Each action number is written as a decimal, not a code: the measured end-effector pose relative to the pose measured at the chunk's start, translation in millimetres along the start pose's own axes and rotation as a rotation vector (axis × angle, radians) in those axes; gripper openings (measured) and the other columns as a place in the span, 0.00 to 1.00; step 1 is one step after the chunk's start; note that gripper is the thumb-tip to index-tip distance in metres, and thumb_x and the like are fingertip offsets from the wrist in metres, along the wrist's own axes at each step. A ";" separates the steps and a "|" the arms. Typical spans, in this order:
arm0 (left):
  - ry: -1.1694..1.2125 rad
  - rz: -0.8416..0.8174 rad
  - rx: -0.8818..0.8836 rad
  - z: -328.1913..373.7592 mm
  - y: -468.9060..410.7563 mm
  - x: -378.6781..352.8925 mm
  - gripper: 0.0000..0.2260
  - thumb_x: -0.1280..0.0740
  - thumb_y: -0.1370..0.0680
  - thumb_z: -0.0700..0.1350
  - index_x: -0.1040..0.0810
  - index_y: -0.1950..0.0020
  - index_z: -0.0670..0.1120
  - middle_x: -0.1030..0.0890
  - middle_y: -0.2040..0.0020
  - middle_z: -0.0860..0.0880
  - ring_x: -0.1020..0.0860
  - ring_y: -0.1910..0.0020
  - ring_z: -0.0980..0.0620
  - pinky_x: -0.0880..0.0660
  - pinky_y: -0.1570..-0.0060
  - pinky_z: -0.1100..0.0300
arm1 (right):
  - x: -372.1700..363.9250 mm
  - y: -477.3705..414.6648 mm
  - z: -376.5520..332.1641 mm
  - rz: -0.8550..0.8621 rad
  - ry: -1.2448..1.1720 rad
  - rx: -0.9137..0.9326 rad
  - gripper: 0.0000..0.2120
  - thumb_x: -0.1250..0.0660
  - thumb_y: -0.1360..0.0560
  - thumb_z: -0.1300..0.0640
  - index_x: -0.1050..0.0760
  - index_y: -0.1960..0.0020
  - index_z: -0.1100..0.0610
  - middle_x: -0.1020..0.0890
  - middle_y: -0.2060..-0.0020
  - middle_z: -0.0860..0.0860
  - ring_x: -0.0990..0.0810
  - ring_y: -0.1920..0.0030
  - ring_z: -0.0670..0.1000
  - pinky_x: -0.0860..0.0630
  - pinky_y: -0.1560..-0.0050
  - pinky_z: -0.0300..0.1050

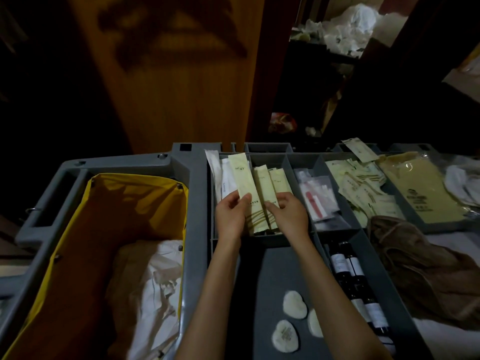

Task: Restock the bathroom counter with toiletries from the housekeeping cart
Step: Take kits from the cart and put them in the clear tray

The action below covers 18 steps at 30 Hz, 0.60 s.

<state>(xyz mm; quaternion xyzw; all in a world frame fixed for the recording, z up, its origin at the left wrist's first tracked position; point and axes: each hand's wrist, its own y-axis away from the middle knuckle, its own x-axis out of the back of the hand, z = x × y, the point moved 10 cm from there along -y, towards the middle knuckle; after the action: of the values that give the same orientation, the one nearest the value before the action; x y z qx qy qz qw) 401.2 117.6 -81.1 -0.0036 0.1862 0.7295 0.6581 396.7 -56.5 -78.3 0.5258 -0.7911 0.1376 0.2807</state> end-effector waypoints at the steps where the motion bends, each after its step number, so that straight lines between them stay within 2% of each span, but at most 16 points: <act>1: 0.003 -0.006 0.003 -0.4 0.1 -0.4 0.06 0.34 0.22 0.39 0.18 0.49 0.44 0.15 0.52 0.43 0.17 0.52 0.43 0.21 0.47 0.41 | 0.6 -1.0 2.7 -0.014 -0.063 -0.017 0.19 0.29 0.26 0.53 0.26 0.38 0.58 0.17 0.47 0.54 0.19 0.49 0.53 0.22 0.46 0.51; 3: -0.005 -0.011 0.003 -0.2 0.6 -0.7 0.06 0.34 0.21 0.39 0.18 0.49 0.46 0.15 0.52 0.43 0.17 0.52 0.43 0.21 0.47 0.41 | 2.7 -0.6 4.5 -0.042 -0.192 -0.047 0.17 0.29 0.25 0.57 0.27 0.39 0.60 0.18 0.49 0.53 0.19 0.50 0.52 0.23 0.48 0.46; 7: 0.001 -0.028 0.009 0.4 1.5 -2.2 0.06 0.34 0.21 0.39 0.18 0.50 0.46 0.15 0.52 0.43 0.17 0.51 0.43 0.21 0.47 0.41 | 6.5 6.7 -4.7 -0.094 -0.379 -0.027 0.12 0.32 0.23 0.61 0.30 0.42 0.58 0.18 0.52 0.54 0.19 0.59 0.45 0.23 0.62 0.35; 14: 0.028 -0.067 0.032 0.9 4.3 -8.3 0.09 0.34 0.22 0.39 0.19 0.43 0.41 0.16 0.51 0.41 0.17 0.53 0.44 0.19 0.53 0.50 | 9.0 16.7 -17.2 -0.216 -0.550 0.064 0.11 0.34 0.23 0.62 0.28 0.41 0.55 0.15 0.56 0.49 0.15 0.57 0.46 0.20 0.59 0.39; 18: 0.025 -0.103 0.030 0.3 5.2 -12.2 0.08 0.33 0.22 0.39 0.19 0.43 0.42 0.15 0.51 0.43 0.17 0.52 0.44 0.19 0.51 0.49 | 4.9 16.4 -16.2 -0.251 -0.561 0.069 0.12 0.34 0.23 0.63 0.26 0.39 0.58 0.14 0.58 0.49 0.15 0.56 0.49 0.19 0.58 0.41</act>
<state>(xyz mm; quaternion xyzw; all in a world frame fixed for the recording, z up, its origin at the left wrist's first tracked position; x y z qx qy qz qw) 397.9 105.7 -76.4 -0.0124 0.2049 0.6916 0.6925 385.2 -45.2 -61.1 0.6460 -0.7615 -0.0219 0.0480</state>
